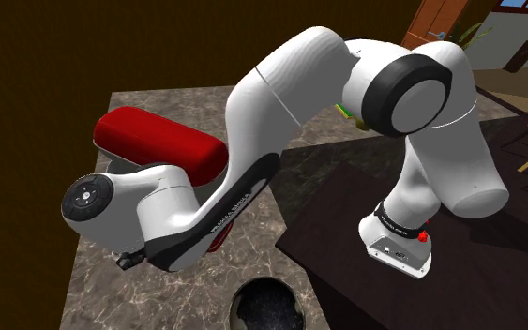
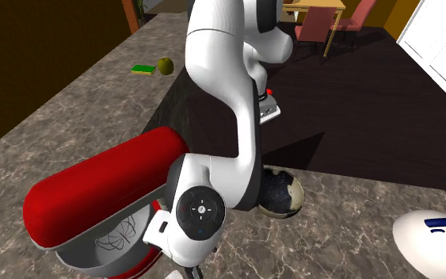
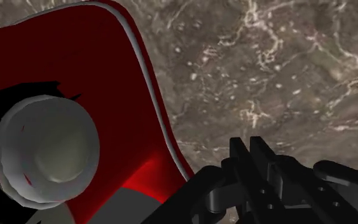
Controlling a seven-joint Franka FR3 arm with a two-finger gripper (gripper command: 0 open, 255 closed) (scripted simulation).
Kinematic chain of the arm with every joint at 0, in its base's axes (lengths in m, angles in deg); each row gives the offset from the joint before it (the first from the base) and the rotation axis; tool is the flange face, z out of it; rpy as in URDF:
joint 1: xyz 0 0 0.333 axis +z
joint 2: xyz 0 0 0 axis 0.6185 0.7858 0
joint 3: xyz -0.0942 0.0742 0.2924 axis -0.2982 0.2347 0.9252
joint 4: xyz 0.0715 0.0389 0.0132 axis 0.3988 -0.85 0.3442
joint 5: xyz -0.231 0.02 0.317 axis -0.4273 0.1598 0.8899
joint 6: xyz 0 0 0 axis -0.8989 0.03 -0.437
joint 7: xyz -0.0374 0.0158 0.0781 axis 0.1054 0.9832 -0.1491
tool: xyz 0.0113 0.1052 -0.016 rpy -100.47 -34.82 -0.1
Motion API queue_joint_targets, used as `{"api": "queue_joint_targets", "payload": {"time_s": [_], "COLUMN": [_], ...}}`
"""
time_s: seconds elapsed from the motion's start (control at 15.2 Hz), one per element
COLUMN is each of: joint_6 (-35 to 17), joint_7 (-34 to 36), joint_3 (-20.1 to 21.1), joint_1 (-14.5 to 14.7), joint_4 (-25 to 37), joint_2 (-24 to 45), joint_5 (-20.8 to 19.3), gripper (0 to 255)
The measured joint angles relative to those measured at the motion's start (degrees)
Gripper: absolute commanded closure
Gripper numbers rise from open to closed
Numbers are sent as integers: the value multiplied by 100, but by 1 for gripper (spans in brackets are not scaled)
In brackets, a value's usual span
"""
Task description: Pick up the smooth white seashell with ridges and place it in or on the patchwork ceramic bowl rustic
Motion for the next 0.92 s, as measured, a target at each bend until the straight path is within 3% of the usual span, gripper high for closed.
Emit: {"api": "queue_joint_targets", "payload": {"time_s": [0.13, 0.2, 0.26, 0.4, 0.79, 0.92], "joint_6": [57, 57, 57, 199, 726, 806], "joint_7": [-38, -38, -38, 621, 4119, 4944], "joint_3": [23, 23, 23, -20, -332, -415], "joint_1": [-31, -31, -31, 78, 479, 518], "joint_4": [-54, -53, -53, 257, 2388, 2983], "joint_2": [-117, -119, -118, 58, 1290, 1645], "joint_5": [30, 30, 31, 355, 1868, 2179], "gripper": [255, 0, 0, 0, 0, 0]}}
